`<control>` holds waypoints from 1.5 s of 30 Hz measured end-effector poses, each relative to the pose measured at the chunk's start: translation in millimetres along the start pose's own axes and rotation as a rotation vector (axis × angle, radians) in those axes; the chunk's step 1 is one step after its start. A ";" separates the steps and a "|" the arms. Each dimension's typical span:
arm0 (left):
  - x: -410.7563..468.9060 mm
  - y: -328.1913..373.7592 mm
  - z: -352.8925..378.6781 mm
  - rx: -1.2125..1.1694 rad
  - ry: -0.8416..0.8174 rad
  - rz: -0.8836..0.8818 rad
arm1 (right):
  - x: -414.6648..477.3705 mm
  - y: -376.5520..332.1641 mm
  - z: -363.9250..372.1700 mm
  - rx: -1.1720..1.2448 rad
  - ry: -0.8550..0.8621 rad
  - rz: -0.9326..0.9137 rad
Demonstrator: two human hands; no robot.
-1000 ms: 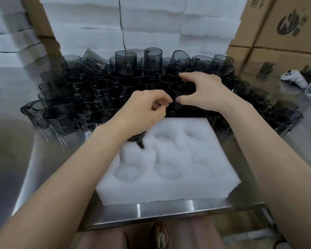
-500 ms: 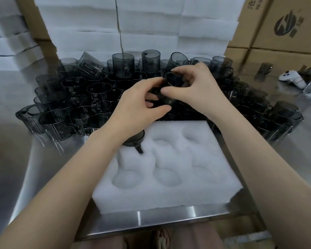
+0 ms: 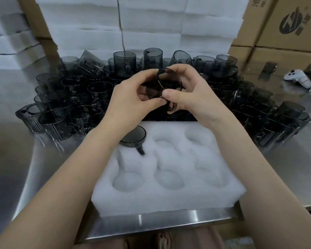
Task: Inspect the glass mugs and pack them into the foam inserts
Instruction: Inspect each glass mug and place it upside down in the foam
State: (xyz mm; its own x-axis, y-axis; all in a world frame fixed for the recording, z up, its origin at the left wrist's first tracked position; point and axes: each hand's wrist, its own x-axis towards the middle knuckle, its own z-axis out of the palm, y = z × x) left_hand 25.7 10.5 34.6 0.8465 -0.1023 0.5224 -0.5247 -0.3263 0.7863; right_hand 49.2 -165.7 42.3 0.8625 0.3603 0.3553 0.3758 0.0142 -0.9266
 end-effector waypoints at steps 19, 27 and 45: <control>-3.3 -7.1 1.5 0.111 -0.053 0.122 | -1.1 4.5 5.9 -0.057 0.263 0.017; -1.6 -6.1 -1.2 -0.064 -0.030 0.028 | -2.4 4.9 -1.8 0.274 0.104 0.101; -3.4 -7.2 2.0 0.070 -0.009 0.053 | -8.4 7.2 8.9 -0.104 0.173 0.002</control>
State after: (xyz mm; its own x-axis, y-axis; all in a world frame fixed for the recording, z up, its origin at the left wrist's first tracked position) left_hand 26.8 11.3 26.5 0.8187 -0.1298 0.5593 -0.5614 -0.3851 0.7325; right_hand 41.6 -160.3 31.6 0.9053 0.1946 0.3776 0.3992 -0.0860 -0.9128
